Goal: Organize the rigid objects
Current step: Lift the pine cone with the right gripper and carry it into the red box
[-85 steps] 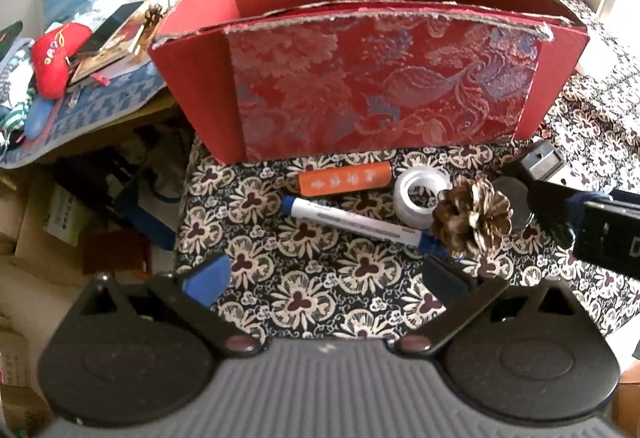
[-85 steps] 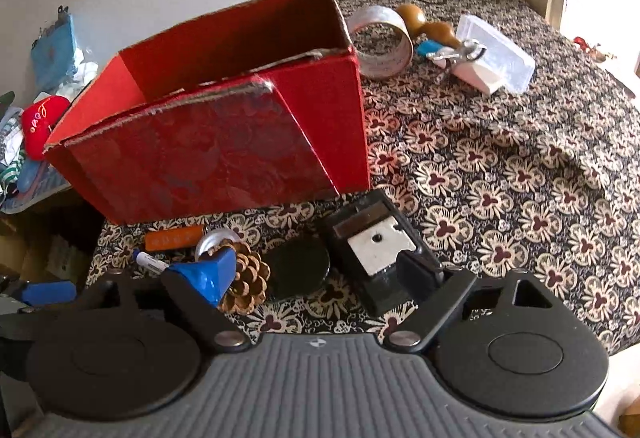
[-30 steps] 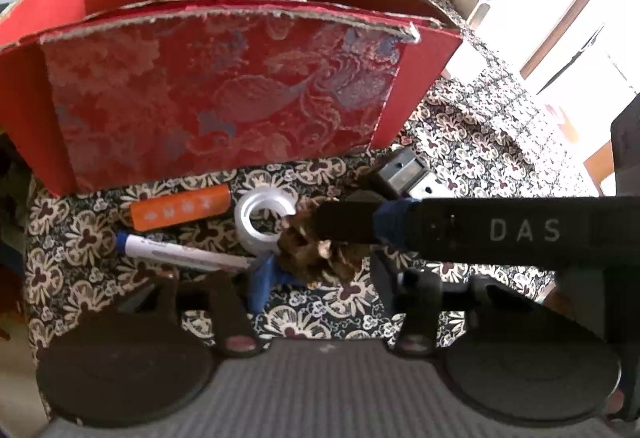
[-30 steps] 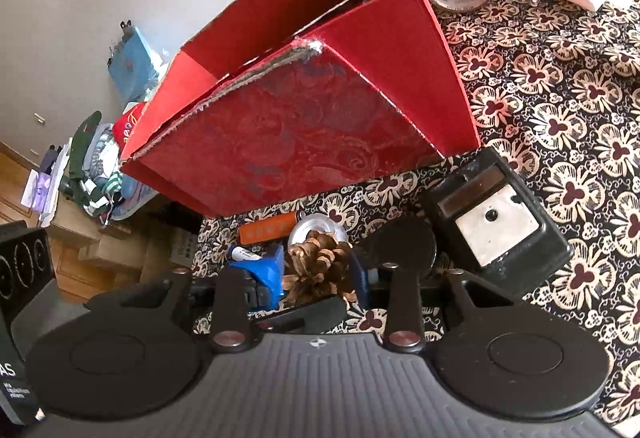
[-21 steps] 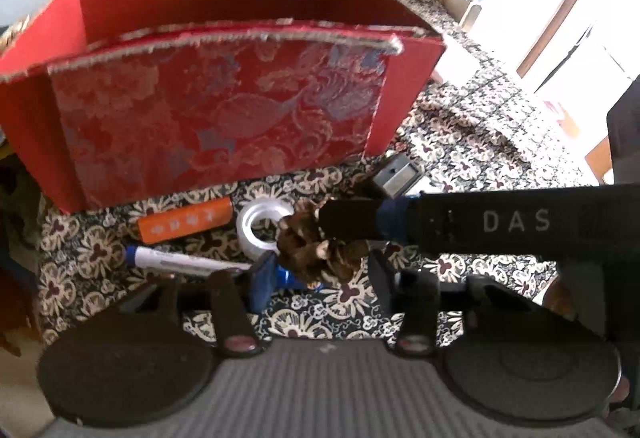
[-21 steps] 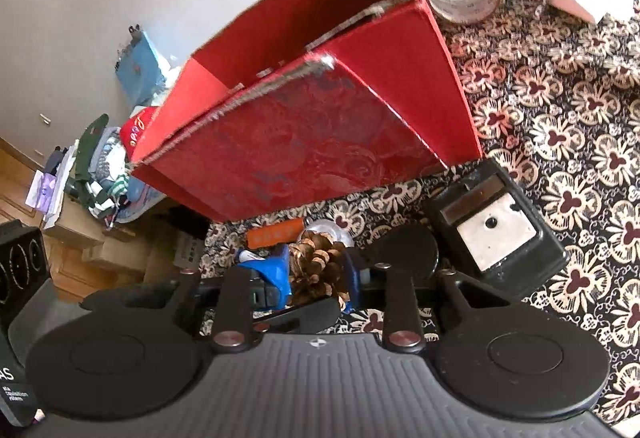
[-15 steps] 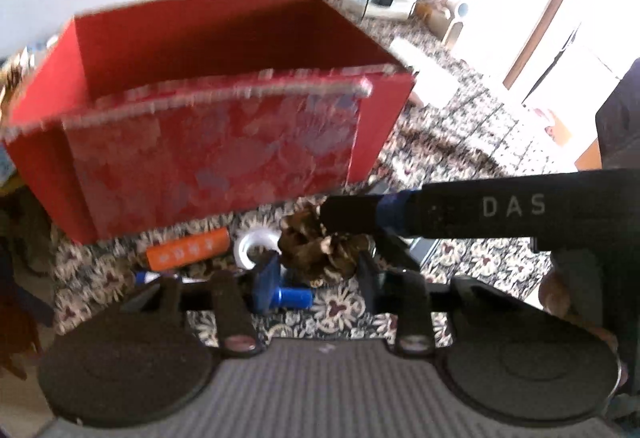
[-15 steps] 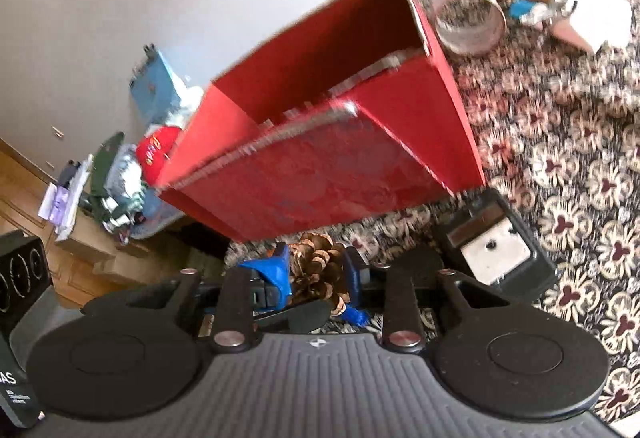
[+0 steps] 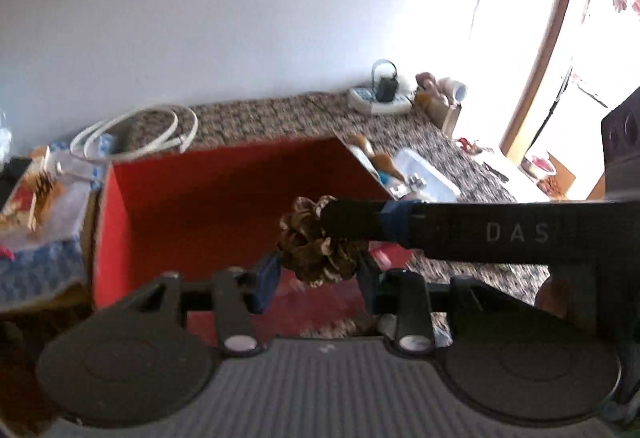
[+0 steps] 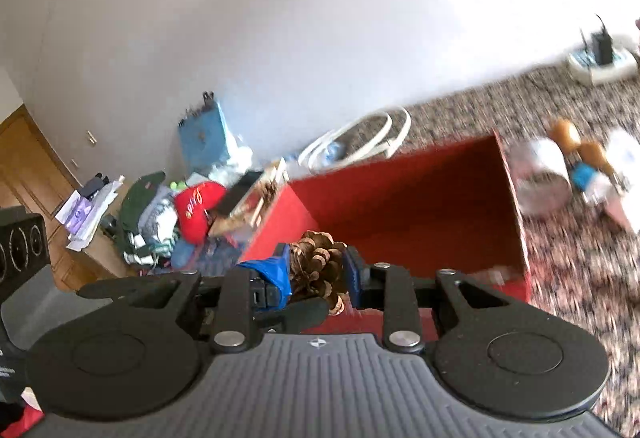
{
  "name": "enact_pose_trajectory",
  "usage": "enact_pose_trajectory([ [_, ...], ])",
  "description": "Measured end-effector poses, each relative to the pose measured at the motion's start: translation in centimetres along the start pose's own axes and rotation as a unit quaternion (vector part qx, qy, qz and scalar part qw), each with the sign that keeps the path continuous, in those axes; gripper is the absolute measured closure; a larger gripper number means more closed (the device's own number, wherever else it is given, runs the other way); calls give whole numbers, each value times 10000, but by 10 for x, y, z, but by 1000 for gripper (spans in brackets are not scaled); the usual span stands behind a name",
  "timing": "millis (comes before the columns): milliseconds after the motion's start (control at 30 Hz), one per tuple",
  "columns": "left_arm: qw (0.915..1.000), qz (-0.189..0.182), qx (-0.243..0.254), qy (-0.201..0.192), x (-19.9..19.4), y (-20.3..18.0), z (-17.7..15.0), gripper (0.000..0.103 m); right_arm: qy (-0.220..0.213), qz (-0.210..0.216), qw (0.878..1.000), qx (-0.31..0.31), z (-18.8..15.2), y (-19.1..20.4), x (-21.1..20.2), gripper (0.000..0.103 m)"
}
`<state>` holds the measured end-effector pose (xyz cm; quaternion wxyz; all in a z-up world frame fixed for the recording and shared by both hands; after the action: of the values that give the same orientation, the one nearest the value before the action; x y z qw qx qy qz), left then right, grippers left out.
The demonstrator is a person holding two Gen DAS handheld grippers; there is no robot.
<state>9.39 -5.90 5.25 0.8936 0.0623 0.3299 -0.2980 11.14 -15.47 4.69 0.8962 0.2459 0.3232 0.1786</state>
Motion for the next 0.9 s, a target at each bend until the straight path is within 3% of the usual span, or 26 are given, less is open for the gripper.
enact_pose_trajectory([
  [233, 9988, 439, 210, 80, 26, 45, 35, 68, 181, 176, 9997, 73, 42, 8, 50, 92],
  [433, 9965, 704, 160, 412, 68, 83, 48, 71, 724, 150, 9971, 185, 63, -3, 103, 92],
  [633, 9917, 869, -65, 941, 113, 109, 30, 68, 1426, 33, 9890, 398, 54, -27, 156, 93],
  [900, 9792, 1290, -189, 1553, 153, 134, 0, 63, 2192, -18, 9711, 943, 29, -54, 204, 93],
])
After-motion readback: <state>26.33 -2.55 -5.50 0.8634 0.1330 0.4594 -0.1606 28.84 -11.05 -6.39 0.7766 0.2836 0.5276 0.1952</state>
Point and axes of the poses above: each gripper's, at about its wrist camera, not at the fingertips, and x roughly the way its jaws point, y to its left, z to its top, the point moved 9 cm from there along x, roughly the way its jaws point, and after that the axes turned 5 degrees about x, right-handed, at the moved point
